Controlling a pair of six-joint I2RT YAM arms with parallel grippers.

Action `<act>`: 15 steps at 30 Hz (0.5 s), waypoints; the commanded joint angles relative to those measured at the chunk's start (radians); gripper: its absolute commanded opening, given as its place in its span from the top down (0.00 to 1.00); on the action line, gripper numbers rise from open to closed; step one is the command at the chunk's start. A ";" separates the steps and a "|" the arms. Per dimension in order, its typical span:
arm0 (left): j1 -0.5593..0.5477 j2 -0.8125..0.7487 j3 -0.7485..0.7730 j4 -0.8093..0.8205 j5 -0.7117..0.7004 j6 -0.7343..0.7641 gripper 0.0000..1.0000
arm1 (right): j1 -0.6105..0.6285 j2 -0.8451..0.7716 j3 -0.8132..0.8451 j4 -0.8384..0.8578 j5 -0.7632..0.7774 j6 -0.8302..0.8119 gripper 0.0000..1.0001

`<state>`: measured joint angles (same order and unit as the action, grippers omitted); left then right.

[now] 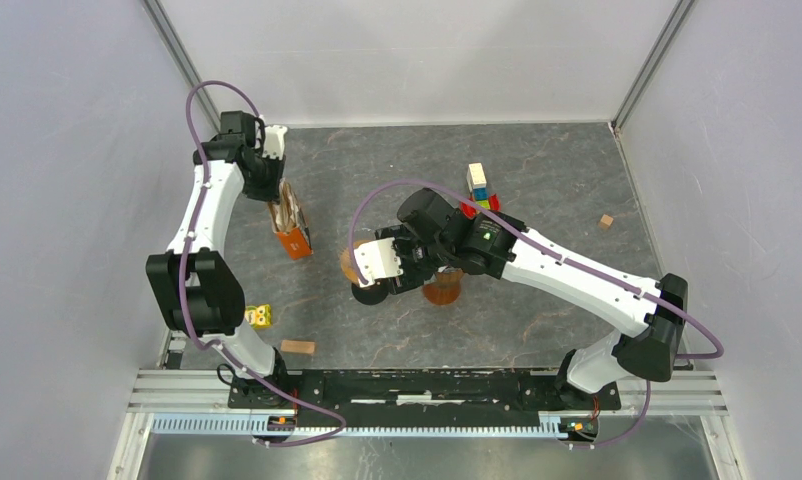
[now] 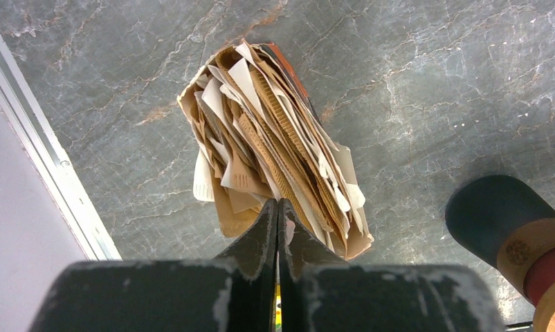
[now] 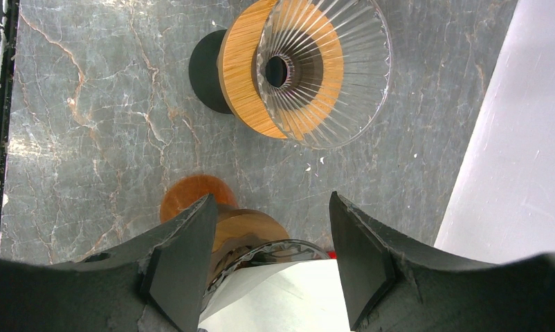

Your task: Place the coffee filter in the dripper

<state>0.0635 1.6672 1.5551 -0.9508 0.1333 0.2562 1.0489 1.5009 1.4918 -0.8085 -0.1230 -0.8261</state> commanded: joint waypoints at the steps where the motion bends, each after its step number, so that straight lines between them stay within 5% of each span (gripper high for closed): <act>1: 0.005 -0.051 0.063 -0.015 0.025 0.031 0.98 | -0.004 0.001 0.001 0.022 -0.012 0.010 0.33; 15: 0.006 -0.136 0.131 -0.095 0.108 0.051 0.98 | -0.004 -0.001 0.004 0.034 0.002 0.018 0.33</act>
<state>0.0643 1.6402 1.6249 -1.0195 0.1757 0.2565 1.0489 1.5028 1.4918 -0.8085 -0.1226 -0.8257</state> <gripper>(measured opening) 0.032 0.672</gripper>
